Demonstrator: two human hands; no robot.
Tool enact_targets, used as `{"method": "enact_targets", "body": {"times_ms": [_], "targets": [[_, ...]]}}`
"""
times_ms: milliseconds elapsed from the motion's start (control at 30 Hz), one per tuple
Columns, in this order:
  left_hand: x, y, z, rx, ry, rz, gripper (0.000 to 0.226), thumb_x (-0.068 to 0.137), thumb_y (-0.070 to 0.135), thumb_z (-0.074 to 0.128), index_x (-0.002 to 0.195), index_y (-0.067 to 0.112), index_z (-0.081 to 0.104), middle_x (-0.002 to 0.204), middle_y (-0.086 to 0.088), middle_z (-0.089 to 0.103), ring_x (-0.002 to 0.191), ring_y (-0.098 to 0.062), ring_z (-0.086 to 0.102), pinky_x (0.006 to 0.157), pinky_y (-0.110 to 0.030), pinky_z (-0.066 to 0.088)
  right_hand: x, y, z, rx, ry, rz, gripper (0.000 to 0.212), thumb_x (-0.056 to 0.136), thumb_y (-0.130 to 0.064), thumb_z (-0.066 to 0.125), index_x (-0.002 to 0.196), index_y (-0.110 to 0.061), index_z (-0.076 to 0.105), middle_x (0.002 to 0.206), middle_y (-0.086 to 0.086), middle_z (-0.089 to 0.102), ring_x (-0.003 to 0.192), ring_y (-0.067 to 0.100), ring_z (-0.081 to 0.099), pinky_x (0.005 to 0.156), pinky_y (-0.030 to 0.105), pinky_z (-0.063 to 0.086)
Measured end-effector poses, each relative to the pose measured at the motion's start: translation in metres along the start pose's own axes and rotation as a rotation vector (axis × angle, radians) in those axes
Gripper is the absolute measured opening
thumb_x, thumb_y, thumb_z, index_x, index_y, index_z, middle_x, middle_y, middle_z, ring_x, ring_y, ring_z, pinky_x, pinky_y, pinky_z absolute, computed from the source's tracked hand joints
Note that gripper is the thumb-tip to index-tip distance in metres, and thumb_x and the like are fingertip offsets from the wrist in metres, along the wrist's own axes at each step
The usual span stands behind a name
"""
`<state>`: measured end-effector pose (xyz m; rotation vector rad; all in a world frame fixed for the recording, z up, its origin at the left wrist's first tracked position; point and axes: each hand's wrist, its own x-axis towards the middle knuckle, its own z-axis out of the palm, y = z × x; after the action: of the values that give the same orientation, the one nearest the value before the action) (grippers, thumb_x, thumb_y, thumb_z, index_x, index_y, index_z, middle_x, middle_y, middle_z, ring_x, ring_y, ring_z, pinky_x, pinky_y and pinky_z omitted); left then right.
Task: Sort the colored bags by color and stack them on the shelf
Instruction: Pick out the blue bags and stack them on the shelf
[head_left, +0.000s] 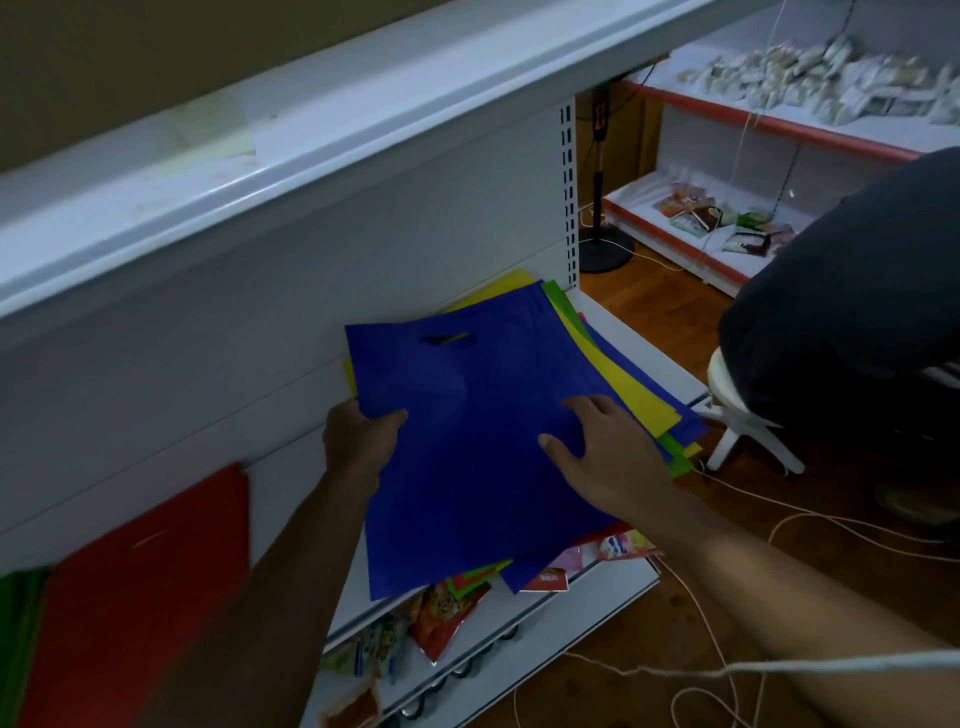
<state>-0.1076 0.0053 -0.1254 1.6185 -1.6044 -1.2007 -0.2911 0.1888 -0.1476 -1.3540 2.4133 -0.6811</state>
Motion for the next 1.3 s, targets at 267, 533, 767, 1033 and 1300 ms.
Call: {"method": "enact_targets", "body": {"times_ms": [267,533,767,1033,1300], "targets": [[0.004,0.0,0.0,0.107,0.002,0.015,0.009,0.075,0.021,0.074,0.081,0.022,0.067,0.09,-0.005,0.071,0.08,-0.027,0.068,0.075,-0.047,0.059,0.001,0.0,0.007,-0.232,0.011,0.037,0.067,0.092,-0.066,0.035,0.144,-0.023,0.032,0.15,0.004,0.038,0.14,0.026,0.03,0.114,0.043,0.023],[0.006,-0.002,-0.008,0.058,-0.025,-0.058,0.037,0.076,0.019,0.077,0.11,0.012,0.066,0.105,-0.008,0.068,0.088,-0.028,0.065,0.081,-0.046,0.057,0.003,-0.006,0.004,-0.038,0.016,-0.007,0.061,0.095,-0.053,0.047,0.144,-0.02,0.036,0.144,0.002,0.047,0.132,0.024,0.042,0.107,0.039,0.036],[0.005,0.003,-0.014,-0.125,-0.102,-0.067,0.033,0.078,0.009,0.076,0.107,0.016,0.063,0.099,0.0,0.064,0.087,-0.019,0.063,0.071,-0.03,0.053,0.009,-0.012,0.003,0.319,0.008,0.111,0.068,0.081,-0.021,0.075,0.138,-0.014,0.039,0.132,0.005,0.052,0.118,0.025,0.051,0.095,0.037,0.048],[0.001,-0.002,-0.02,-0.089,-0.115,0.104,0.03,0.087,0.011,0.069,0.115,0.018,0.062,0.11,-0.002,0.066,0.091,-0.02,0.065,0.079,-0.036,0.056,0.018,-0.018,-0.003,0.532,-0.04,0.231,0.051,0.081,-0.005,0.071,0.127,-0.006,0.048,0.109,0.004,0.058,0.095,0.026,0.06,0.075,0.042,0.053],[-0.005,-0.01,-0.033,-0.161,-0.002,0.156,0.022,0.082,0.014,0.074,0.098,0.026,0.065,0.099,0.004,0.069,0.089,-0.017,0.067,0.078,-0.035,0.057,0.009,-0.028,-0.007,0.514,-0.037,-0.041,0.03,0.095,-0.001,0.047,0.119,-0.016,0.058,0.105,-0.007,0.06,0.084,0.011,0.059,0.077,0.034,0.057]]}}
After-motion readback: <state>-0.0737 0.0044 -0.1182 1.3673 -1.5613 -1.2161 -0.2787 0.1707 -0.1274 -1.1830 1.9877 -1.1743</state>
